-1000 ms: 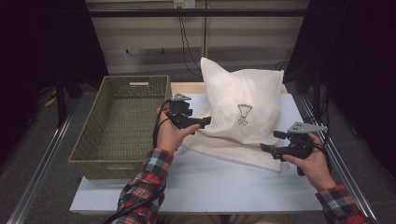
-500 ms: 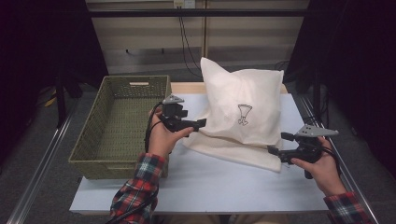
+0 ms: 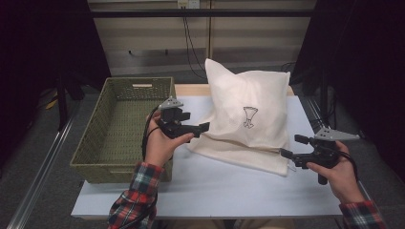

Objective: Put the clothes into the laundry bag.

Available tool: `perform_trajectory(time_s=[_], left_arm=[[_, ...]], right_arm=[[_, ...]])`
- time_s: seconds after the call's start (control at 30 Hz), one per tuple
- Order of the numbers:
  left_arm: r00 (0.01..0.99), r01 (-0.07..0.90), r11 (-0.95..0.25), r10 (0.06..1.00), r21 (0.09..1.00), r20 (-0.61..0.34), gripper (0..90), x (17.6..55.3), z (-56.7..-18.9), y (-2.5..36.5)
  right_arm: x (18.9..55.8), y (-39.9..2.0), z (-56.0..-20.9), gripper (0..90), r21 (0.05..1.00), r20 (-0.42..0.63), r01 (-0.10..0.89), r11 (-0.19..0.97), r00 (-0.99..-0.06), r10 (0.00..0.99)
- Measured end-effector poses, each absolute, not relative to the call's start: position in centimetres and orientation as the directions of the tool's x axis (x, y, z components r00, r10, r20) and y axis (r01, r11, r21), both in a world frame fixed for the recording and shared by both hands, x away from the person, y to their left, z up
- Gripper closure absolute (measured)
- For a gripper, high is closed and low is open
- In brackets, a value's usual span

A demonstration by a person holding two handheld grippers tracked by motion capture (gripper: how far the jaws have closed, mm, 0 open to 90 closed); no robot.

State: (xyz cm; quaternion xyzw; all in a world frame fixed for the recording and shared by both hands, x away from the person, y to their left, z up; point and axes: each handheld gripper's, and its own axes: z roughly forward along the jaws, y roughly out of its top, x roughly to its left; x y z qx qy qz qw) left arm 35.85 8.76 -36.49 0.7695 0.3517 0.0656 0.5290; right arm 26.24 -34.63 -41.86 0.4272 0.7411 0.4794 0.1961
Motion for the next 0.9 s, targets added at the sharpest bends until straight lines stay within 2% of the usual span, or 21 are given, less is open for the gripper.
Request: perform_trajectory(time_s=[0.9], left_arm=[[0.724,0.427,-0.147,0.647,0.892,-0.24,9.1,34.2,-35.7,12.8]], right_arm=[[25.9,-35.4,-41.5,11.5,0.88,0.109,0.439,0.182,-0.56,0.821]])
